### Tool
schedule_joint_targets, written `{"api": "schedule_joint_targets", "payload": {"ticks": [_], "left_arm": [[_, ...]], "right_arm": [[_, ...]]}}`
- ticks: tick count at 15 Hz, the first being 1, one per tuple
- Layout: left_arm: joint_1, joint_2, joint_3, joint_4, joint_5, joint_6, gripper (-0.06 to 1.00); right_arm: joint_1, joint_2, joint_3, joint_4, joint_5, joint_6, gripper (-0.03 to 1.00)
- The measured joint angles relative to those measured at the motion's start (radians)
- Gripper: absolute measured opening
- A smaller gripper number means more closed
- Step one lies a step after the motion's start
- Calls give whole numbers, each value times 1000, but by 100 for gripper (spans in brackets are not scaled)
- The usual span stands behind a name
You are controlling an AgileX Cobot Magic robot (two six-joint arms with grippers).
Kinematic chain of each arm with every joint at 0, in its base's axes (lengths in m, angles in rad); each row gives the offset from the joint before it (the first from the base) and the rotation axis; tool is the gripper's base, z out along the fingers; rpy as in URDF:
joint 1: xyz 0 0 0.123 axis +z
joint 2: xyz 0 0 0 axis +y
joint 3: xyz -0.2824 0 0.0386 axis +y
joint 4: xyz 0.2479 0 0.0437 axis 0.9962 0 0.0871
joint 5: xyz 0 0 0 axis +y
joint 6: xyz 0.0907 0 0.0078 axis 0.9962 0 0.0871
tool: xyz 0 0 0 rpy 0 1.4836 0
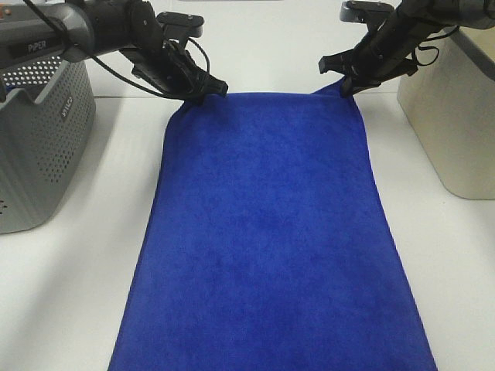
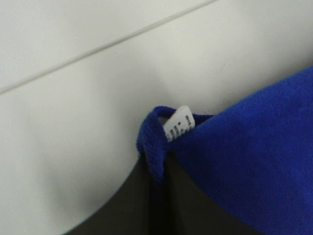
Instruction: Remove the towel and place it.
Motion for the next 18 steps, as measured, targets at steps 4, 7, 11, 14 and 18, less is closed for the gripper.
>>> {"api": "schedule_joint_targets", "payload": {"ticks": [4, 7, 11, 14, 18], "left_arm": [[0, 0, 0, 60, -221, -12, 4], [0, 11, 0, 99, -335, -12, 4], [0, 42, 0, 110, -387, -12, 4], [0, 59, 0, 119, -429, -12, 4], [0, 75, 0, 136, -471, -12, 4]], "right_arm": [[0, 0, 0, 34, -192, 0, 2], [0, 0, 0, 44, -277, 0, 2], [0, 0, 0, 54, -355, -38, 2], [0, 13, 0, 98, -405, -90, 2], [0, 68, 0, 183, -443, -189, 2]]}}
